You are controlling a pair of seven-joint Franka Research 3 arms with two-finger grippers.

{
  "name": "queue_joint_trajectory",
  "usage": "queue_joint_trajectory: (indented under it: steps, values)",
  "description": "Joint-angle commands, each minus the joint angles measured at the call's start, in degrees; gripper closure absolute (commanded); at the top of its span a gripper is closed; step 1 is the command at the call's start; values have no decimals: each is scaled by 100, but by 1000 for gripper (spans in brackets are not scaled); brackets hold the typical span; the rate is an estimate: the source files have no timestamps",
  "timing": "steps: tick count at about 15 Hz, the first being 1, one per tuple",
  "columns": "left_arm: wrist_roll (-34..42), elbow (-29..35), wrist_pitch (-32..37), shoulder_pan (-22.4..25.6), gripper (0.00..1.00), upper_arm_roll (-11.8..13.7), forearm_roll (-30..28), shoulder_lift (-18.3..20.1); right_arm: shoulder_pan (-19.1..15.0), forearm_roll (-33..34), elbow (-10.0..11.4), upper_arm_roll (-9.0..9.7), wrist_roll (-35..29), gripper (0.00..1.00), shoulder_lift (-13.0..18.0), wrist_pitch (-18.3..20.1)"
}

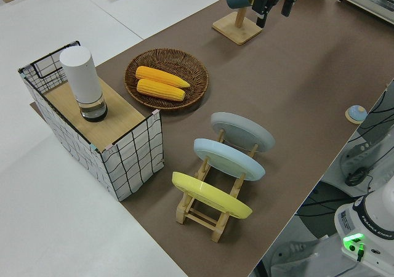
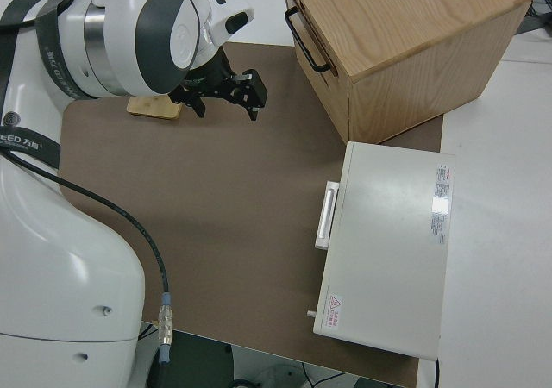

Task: Pick gray plate from low plate rack and place it on table with left arm
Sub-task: 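Lower the left gripper toward the gray plates in the low rack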

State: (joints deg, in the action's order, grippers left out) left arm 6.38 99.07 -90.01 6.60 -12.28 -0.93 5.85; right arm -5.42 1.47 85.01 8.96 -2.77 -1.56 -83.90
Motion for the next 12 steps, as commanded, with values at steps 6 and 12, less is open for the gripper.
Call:
queue_joint_trajectory:
  steps: [6,12]
  values:
    - [74,15,221,52,0,-3,-30,92,41,-15,-37,-34,-22,17,-2,5]
    - [266,59,238,113,0,49,338,101,41,-15,-37,-34,-22,17,-2,5]
